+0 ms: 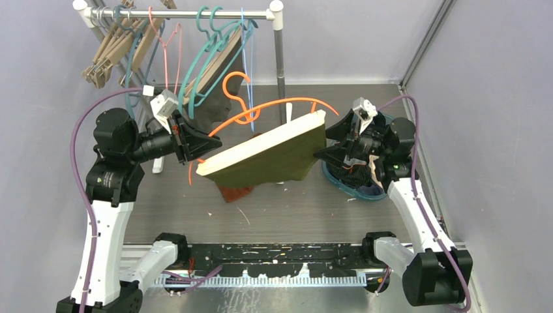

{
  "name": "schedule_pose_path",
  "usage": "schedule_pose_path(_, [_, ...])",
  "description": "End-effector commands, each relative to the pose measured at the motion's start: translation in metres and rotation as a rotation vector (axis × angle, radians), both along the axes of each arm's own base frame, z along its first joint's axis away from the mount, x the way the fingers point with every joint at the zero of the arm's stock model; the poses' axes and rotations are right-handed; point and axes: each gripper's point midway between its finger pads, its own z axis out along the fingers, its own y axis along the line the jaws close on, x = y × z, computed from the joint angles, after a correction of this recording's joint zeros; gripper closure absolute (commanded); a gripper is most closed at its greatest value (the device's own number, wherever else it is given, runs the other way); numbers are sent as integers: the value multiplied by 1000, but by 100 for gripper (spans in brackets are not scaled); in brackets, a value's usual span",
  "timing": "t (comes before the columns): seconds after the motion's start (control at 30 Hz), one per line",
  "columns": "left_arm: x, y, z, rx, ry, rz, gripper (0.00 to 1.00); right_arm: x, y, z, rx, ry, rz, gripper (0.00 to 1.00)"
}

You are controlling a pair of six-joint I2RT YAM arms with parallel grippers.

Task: Remove the underwear clipped to the hanger
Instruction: Remove the underwear from the hanger.

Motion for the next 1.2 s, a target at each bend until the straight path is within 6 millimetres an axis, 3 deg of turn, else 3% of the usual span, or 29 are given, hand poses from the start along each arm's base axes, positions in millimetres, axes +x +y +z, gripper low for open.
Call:
schedule_pose_path(0.0, [-5, -5, 29, -47, -79, -36, 100, -7, 10, 44, 43, -159, 44, 11])
schedule_pose_path(0.23, [-7, -5, 22, -44, -76, -39, 100, -21, 11, 77, 82, -244, 70, 11])
schedule_pose_path(0.5, [-10, -6, 15, -42, -69, -55, 100, -17, 11, 95, 121, -246, 50, 20])
schedule_pose_path(0.6, [-10, -5, 13, -38, -71, -54, 100, -16, 11, 102, 135, -242, 44, 33])
schedule_pose_path(0.73, [-8, -5, 8, -29, -75, -48, 100, -14, 10, 103, 147, -232, 30, 57])
schedule_pose_path(0.87, [-7, -1, 7, -4, -97, -20, 100, -8, 2, 93, 132, -223, -12, 97])
schedule_pose_path(1.17, [-4, 6, 12, 24, -128, 45, 100, 24, -49, 73, 141, -154, -252, 99])
